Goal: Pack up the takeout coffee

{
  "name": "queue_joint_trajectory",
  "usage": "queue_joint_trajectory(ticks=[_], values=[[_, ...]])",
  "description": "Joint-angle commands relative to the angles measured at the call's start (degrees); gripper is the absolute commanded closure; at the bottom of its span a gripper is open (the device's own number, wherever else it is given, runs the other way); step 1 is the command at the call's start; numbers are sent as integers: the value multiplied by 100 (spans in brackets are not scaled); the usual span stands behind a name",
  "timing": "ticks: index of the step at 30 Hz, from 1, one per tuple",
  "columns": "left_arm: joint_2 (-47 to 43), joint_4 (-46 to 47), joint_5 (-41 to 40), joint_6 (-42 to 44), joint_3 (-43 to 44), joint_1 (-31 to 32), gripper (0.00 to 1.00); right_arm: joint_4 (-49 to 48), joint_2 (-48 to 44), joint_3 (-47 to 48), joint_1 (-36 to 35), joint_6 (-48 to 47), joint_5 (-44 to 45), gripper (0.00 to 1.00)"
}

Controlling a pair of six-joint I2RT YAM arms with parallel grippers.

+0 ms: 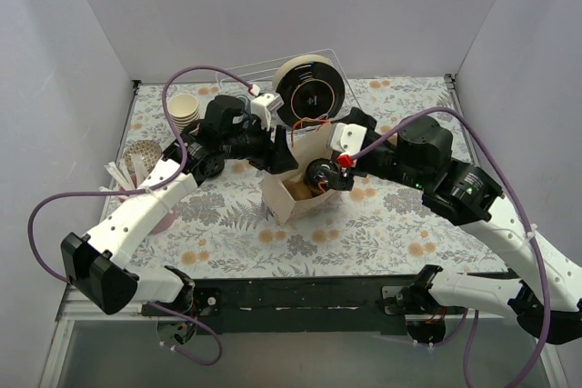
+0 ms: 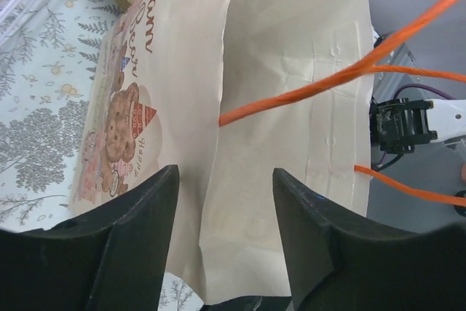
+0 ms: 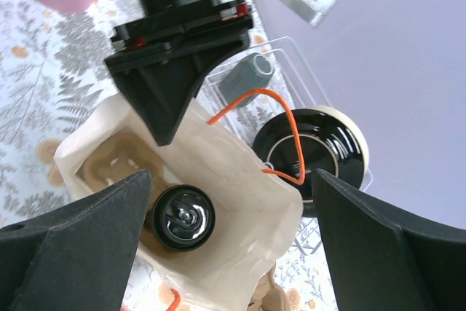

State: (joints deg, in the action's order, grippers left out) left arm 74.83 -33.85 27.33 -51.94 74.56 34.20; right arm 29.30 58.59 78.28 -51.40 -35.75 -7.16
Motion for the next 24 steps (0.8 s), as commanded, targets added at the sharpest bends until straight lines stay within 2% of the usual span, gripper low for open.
queue_joint_trajectory(ticks=[1, 4, 7, 12, 14, 18, 21, 24], values=[[32, -114, -316, 176, 366, -18, 44, -724, -14, -41, 24, 383, 443, 2], [85, -122, -404, 237, 488, -18, 43, -881, 56, 12, 16, 542, 522, 2], [137, -140, -631, 307, 655, -18, 39, -1311, 144, 82, 24, 1042, 1040, 3], [50, -79, -1203, 422, 971, -18, 28, -1989, 293, 196, 24, 2394, 1909, 6], [14, -96, -1440, 413, 1060, -18, 25, -2226, 285, 161, 24, 2625, 2069, 7], [-152, -35, -1704, 352, 1087, -18, 16, -2157, 337, 293, 24, 3002, 2410, 9], [-451, 210, -2002, 343, 946, -18, 2, -1929, 373, 451, 24, 3363, 2675, 11], [-766, 596, -2257, 212, 920, -18, 2, -1578, 416, 652, 24, 3968, 2763, 12]])
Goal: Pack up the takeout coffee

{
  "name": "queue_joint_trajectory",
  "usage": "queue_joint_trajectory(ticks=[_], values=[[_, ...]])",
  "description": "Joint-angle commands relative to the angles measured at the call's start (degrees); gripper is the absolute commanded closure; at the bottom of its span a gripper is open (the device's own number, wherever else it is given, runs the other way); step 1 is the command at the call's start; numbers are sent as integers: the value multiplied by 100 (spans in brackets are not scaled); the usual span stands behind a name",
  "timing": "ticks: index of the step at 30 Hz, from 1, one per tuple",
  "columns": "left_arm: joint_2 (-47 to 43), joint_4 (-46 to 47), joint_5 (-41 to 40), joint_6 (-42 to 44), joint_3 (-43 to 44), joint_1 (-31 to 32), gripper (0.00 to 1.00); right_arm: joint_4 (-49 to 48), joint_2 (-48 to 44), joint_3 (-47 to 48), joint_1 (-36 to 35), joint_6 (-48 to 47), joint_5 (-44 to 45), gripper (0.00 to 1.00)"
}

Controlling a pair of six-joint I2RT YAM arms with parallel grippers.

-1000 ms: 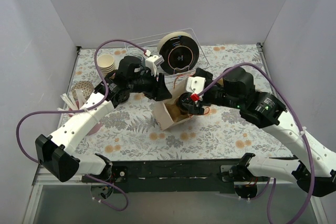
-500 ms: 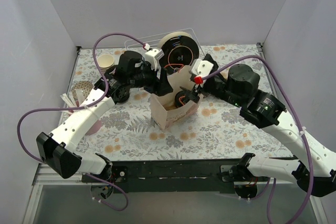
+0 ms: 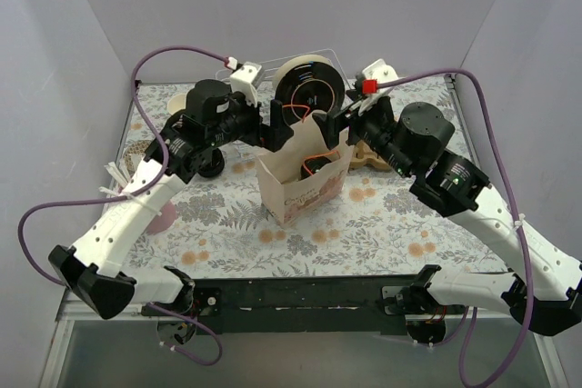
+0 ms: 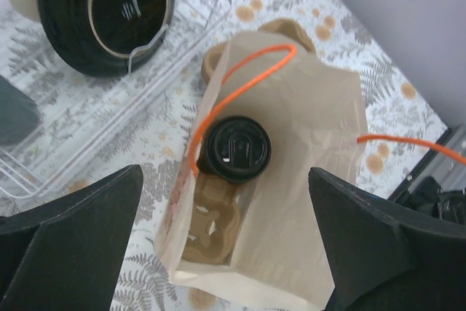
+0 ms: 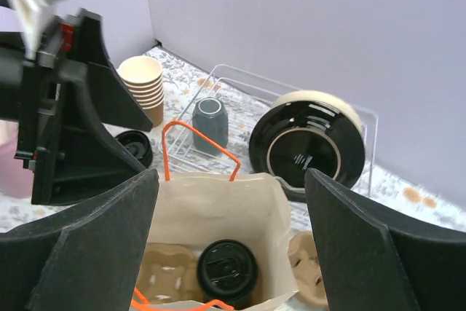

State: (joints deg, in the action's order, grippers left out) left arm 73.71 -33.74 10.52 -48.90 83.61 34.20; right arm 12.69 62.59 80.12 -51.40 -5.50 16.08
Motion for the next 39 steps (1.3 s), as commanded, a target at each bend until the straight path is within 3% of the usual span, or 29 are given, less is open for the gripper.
queue_joint_trajectory(ticks=[1, 3, 4, 9, 12, 14, 17, 18, 21, 23, 26, 29, 32, 39], values=[[-735, 718, -752, -258, -29, -18, 2, 224, 34, 539, 24, 1328, 475, 12], [-902, 599, -1182, -784, 66, -18, 2, 830, 166, 854, 24, 1752, 571, 11], [-868, 405, -1437, -805, 207, -18, 2, 1084, 227, 996, 24, 1910, 555, 1], [-805, -686, -2553, -1261, 892, -9, 2, 2192, 421, 1585, 24, 2553, 809, 1], [-1121, -1431, -4115, -1620, 981, -18, 2, 2396, 351, 1639, 24, 2773, 810, 1], [-1271, -1967, -5064, -2043, 1209, -18, 13, 2528, 359, 1656, 24, 2756, 643, 1], [-940, -4246, -5726, -3164, 1991, -18, 20, 2730, 342, 1648, 24, 2686, 170, 5], [-859, -4568, -5763, -3317, 2097, -27, 20, 2756, 324, 1613, 24, 2659, 55, 7], [-1218, -4554, -5509, -3160, 1160, -263, 21, 2713, 158, 1279, 24, 2650, -289, 9], [-1376, -4554, -5578, -3274, 511, -457, 26, 2625, -62, 1060, 24, 2668, -324, 11], [-1430, -4545, -5579, -3318, -306, -966, 24, 2502, -352, 708, 24, 2677, -255, 11], [-1430, -4467, -5894, -3573, -748, -985, 25, 2493, -519, 558, 24, 2589, -132, 12], [-1605, -3635, -5878, -2977, -1092, -994, 27, 2581, -555, 584, 24, 2536, -17, 12], [-1509, -3281, -6211, -2704, -1541, -1020, 38, 2581, -414, 742, 24, 2536, -43, 14]])
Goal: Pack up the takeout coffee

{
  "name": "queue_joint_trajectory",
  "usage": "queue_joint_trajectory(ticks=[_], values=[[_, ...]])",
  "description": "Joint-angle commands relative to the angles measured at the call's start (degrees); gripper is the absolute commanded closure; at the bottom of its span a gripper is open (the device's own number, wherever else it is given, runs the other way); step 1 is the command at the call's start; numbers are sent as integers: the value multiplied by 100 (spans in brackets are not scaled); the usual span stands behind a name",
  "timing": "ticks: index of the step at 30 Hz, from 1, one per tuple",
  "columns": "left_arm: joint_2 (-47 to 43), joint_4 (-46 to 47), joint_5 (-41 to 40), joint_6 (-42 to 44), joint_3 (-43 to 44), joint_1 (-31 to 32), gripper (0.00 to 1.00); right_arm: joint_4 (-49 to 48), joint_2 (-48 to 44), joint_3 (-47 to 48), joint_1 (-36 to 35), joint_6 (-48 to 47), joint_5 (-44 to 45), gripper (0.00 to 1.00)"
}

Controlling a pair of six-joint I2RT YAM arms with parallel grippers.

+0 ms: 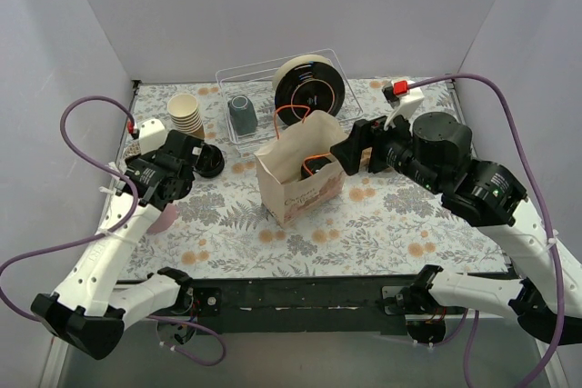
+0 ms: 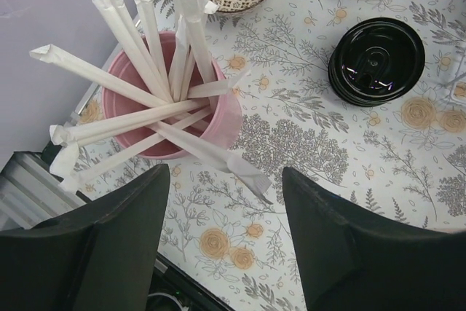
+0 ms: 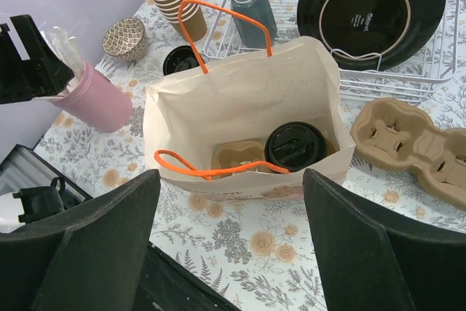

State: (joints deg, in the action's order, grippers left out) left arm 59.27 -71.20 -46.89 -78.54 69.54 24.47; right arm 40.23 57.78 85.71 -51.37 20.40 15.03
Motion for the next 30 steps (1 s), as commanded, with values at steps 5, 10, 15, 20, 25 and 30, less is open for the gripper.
queue_joint_trajectory(ticks=[5, 10, 15, 20, 25, 30], values=[[58, 660, -514, 489, -142, -65, 42, -173, 102, 209, 22, -45, 70, 15], [59, 862, -522, 638, -134, -91, 52, -199, 111, 218, 22, -133, 132, 16], [129, 836, -566, 665, -19, -118, 63, -243, 146, 253, 22, -177, 141, 16], [129, 687, -593, 674, 139, -126, 82, -226, 190, 297, 22, -230, 106, 16], [112, 423, -707, 595, 446, -127, 100, -252, 251, 376, 22, -344, 97, 16], [147, 177, -821, 603, 789, -118, 100, -244, 348, 516, 14, -458, 62, 16]])
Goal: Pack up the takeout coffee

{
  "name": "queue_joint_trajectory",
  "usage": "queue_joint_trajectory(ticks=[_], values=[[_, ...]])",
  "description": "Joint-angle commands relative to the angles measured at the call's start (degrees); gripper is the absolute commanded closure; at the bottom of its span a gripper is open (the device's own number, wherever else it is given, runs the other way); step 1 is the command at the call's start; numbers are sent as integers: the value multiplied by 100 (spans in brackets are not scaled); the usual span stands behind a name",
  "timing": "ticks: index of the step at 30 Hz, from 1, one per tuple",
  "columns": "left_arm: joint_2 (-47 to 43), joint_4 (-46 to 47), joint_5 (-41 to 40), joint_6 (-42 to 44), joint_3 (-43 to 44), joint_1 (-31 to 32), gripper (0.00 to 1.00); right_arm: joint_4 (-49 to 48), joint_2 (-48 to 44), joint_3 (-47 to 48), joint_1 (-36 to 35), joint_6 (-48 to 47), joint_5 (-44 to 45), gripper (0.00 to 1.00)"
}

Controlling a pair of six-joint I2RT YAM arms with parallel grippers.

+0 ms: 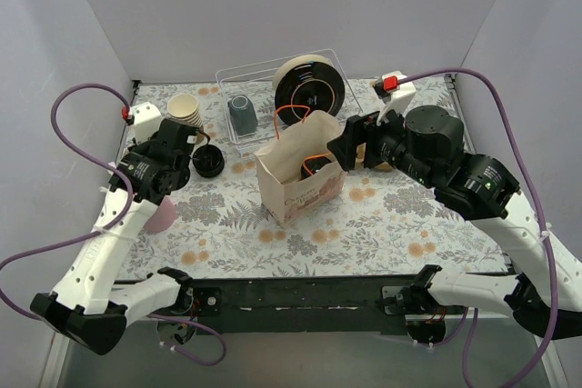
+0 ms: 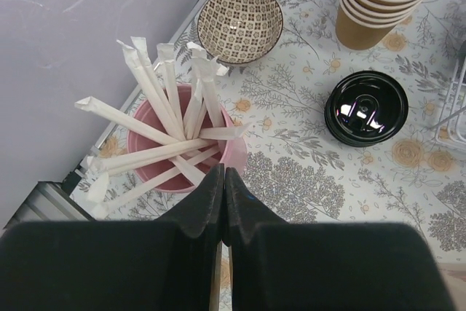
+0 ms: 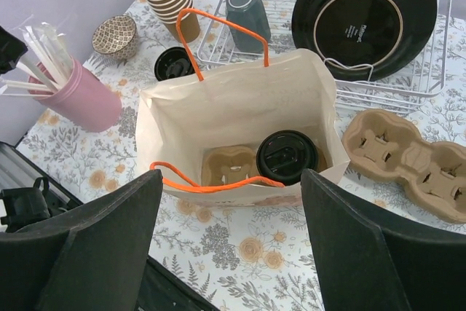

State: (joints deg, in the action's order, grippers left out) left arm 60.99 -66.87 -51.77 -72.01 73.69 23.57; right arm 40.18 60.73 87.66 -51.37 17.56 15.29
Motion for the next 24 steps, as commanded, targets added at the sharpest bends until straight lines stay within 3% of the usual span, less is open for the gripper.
queue_joint_trajectory(ticks=[1, 13, 24], values=[[-9, -300, -351, -59, 435, -37, 100, -230, 62, 340, 22, -209, 27, 16], [202, -633, -220, 328, 1656, -37, 100, -257, 79, 568, 14, -429, 185, 16], [194, -1232, 491, 29, 2008, -37, 100, -274, -26, 516, 22, -473, 387, 16]])
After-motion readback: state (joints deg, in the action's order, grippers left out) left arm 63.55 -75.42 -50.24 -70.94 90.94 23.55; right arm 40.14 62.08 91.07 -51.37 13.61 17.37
